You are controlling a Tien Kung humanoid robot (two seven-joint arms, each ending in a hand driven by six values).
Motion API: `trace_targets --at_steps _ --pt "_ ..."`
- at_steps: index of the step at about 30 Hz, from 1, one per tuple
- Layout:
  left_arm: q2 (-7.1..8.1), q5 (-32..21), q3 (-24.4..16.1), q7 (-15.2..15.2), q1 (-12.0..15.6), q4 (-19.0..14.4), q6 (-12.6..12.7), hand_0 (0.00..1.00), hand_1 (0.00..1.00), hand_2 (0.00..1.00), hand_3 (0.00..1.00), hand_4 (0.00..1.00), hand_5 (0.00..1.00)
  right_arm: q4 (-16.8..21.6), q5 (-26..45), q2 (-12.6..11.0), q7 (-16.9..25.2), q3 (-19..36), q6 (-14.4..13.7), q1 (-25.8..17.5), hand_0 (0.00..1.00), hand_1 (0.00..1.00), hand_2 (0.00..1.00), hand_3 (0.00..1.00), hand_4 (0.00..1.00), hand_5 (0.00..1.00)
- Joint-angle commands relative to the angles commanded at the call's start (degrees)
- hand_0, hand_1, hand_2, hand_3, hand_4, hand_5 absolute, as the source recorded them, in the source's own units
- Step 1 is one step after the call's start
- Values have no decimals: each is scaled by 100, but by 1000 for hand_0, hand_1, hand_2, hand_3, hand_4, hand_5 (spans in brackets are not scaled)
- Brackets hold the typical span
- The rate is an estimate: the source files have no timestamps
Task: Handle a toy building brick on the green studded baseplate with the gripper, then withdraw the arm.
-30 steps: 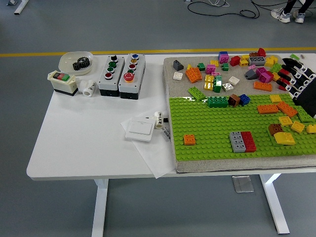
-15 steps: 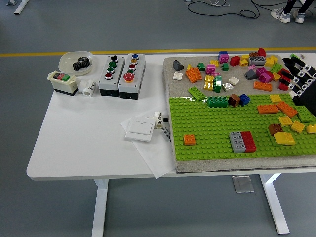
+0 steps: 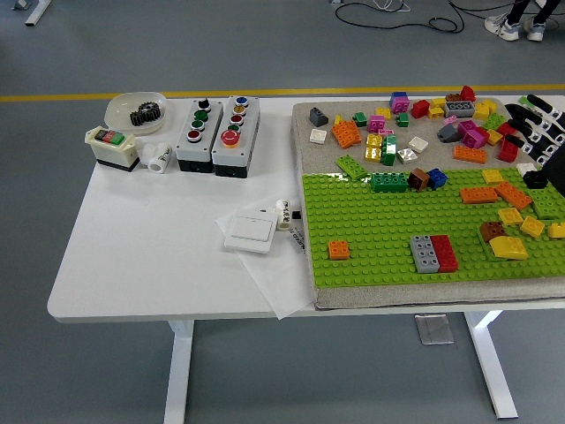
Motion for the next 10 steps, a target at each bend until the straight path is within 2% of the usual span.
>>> trace_targets --at_steps 10 --pt "-3 36 -31 17 5 4 -1 744 742 745 600 667 608 20 1 16 -13 36 -23 -29 922 845 857 863 998 998"
